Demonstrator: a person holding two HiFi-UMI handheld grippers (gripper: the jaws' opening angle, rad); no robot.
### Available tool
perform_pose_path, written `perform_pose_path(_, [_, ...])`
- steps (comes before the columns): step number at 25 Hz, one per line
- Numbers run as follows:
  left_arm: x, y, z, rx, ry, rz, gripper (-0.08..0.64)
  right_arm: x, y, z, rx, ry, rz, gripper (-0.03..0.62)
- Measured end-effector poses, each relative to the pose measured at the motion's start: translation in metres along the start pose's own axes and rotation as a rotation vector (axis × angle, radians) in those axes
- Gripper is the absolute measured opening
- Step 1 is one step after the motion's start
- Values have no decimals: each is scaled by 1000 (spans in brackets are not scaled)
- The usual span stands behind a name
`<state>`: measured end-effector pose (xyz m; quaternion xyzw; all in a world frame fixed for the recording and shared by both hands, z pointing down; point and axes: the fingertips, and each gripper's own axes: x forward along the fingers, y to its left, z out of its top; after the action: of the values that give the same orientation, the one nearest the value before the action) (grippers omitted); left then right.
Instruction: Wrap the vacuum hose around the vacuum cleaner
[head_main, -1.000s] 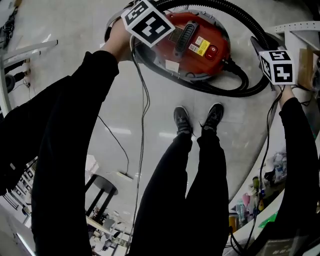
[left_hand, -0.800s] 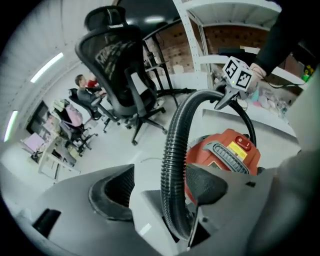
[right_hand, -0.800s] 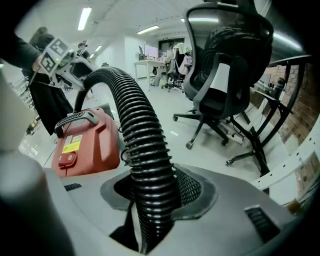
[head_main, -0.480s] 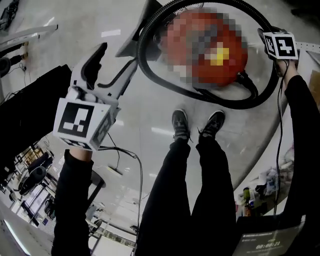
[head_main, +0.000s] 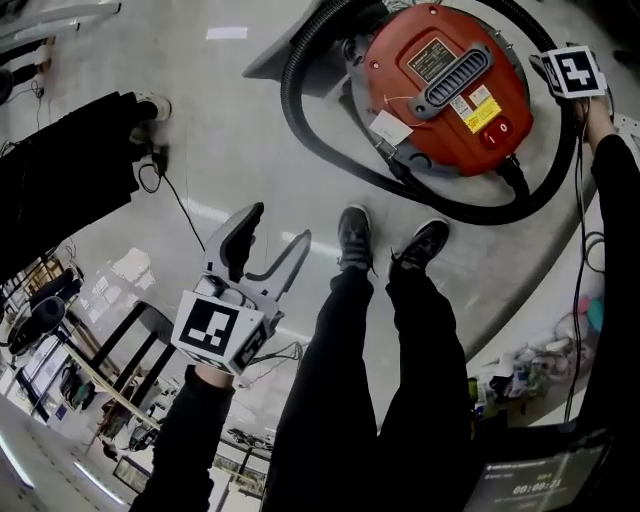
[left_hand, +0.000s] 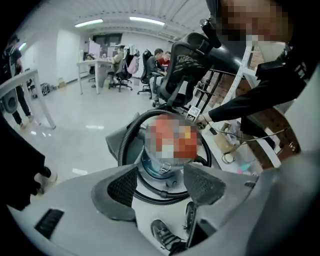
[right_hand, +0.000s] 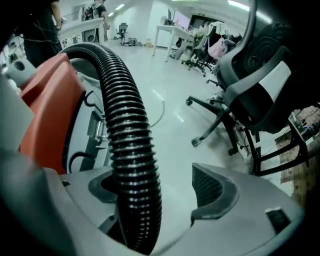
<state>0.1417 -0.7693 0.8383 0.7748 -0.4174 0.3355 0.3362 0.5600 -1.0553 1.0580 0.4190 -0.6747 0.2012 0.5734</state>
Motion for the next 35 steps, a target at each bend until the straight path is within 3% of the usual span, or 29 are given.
perform_pose_path(3, [1, -13, -9, -50, 17, -38, 301, -5, 14, -10, -41, 3, 26, 379])
perform_pose_path(8, [-5, -20, -8, -46, 18, -65, 299, -33, 24, -15, -108, -51, 56, 379])
perform_pose_path(11, [-6, -27, 0, -27, 9, -86, 299, -48, 29, -25, -93, -84, 85, 379])
perform_pose_path(17, [-8, -29, 8, -6, -1, -100, 299, -79, 29, -30, -19, -186, 66, 379])
perform_pose_path(19, [-10, -30, 9, 8, -7, -104, 299, -95, 26, -27, 40, -244, 62, 379])
perform_pose_path(22, [-21, -32, 10, 29, -14, -106, 299, -135, 23, -30, 210, -335, 58, 379])
perform_pose_path(25, [-40, -38, 16, 24, -22, -119, 299, -190, 26, -50, 392, -405, 63, 379])
perform_pose_path(27, [-58, -47, 21, 20, -25, -142, 299, -232, 38, -66, 450, -430, 68, 377])
perform_pose_path(30, [-93, -70, 23, 27, 1, -192, 299, -303, 84, -89, 481, -436, 130, 377])
perform_pose_path(33, [-138, -106, 20, 49, 49, -275, 299, -382, 149, -109, 613, -437, 238, 365])
perform_pose_path(35, [-162, -136, 24, 89, 55, -354, 299, -432, 182, -118, 732, -455, 269, 280])
